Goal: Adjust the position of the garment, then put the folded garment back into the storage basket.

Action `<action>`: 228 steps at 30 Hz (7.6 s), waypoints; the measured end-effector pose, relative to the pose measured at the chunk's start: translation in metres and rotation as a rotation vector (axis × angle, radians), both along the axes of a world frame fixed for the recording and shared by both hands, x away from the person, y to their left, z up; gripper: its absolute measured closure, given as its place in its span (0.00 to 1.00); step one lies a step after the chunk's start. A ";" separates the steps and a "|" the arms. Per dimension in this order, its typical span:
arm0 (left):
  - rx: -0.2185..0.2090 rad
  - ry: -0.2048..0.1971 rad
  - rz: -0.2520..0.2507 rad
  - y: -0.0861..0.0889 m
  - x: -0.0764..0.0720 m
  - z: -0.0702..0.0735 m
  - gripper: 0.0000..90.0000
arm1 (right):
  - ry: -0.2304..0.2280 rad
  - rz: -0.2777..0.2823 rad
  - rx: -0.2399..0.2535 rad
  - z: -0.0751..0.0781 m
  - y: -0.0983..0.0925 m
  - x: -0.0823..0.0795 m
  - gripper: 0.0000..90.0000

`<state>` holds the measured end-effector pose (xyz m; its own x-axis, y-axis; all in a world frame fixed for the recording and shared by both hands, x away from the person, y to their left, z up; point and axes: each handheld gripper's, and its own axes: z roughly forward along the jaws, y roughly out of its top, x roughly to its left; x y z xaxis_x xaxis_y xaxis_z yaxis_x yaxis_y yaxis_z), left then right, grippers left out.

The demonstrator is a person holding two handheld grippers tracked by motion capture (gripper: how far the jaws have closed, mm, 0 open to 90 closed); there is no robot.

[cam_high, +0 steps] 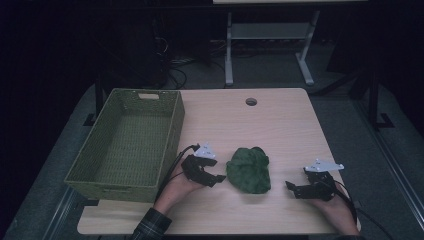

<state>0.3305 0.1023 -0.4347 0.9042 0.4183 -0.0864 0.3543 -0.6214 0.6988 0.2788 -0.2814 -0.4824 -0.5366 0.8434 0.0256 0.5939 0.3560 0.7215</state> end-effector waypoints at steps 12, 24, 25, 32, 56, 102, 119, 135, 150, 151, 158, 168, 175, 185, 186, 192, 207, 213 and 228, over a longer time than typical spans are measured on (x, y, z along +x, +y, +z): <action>0.060 -0.031 -0.064 -0.020 -0.003 0.021 0.15 | 0.006 0.009 -0.002 0.000 0.000 0.001 0.10; 0.135 -0.074 -0.171 -0.049 0.008 0.039 0.15 | 0.006 0.008 -0.001 0.000 0.000 0.001 0.10; 0.144 -0.074 -0.183 -0.053 0.010 0.039 0.15 | 0.007 0.006 0.000 0.000 0.000 0.001 0.10; 0.186 -0.070 -0.244 -0.073 0.014 0.031 0.14 | 0.005 0.006 0.001 0.000 0.000 0.001 0.10; 0.315 -0.045 -0.292 -0.101 0.029 -0.015 0.13 | 0.008 0.003 0.001 0.000 0.000 0.000 0.11; 0.219 0.115 -0.167 -0.069 0.034 0.052 0.76 | 0.007 0.002 0.001 0.000 0.000 0.000 0.11; 0.191 0.077 -0.094 -0.026 0.033 0.106 0.76 | 0.007 0.002 0.002 0.000 0.000 0.000 0.11; 0.177 0.040 0.026 0.037 0.034 0.137 0.76 | 0.028 -0.027 -0.014 -0.001 0.000 0.003 0.00; 0.162 0.033 0.181 0.109 0.033 0.147 0.76 | 0.029 -0.027 -0.015 -0.001 0.000 0.003 0.00; 0.163 0.035 0.193 0.115 0.033 0.147 0.76 | 0.029 -0.027 -0.015 -0.001 0.000 0.003 0.00; 0.154 0.031 0.276 0.149 0.032 0.145 0.76 | 0.028 -0.022 -0.015 -0.001 0.000 0.003 0.00; 0.171 0.036 0.368 0.185 0.032 0.131 0.76 | 0.028 -0.017 -0.016 -0.001 0.001 0.003 0.00; 0.187 0.055 0.431 0.203 0.036 0.112 0.76 | 0.028 -0.017 -0.016 -0.001 0.001 0.003 0.00; 0.212 0.090 0.475 0.218 0.044 0.081 0.76 | 0.028 -0.017 -0.016 -0.001 0.001 0.003 0.00; 0.214 0.093 0.479 0.219 0.045 0.078 0.76 | 0.028 -0.017 -0.016 -0.001 0.001 0.003 0.00; 0.227 0.123 0.490 0.222 0.049 0.059 0.76 | 0.025 -0.017 -0.017 -0.001 0.000 0.003 0.00; 0.300 0.185 0.473 0.220 0.056 0.028 0.74 | 0.025 -0.017 -0.017 -0.001 0.000 0.003 0.00; 0.322 0.201 0.465 0.218 0.056 0.023 0.70 | 0.025 -0.017 -0.017 -0.001 0.000 0.003 0.00; 0.334 0.213 0.487 0.220 0.060 0.015 0.16 | 0.025 -0.016 -0.017 -0.001 0.000 0.003 0.00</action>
<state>0.3901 0.3224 -0.4202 0.5800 0.8138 -0.0376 0.7621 -0.5257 0.3779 0.2817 -0.2810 -0.4838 -0.5220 0.8526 0.0244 0.6178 0.3582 0.7000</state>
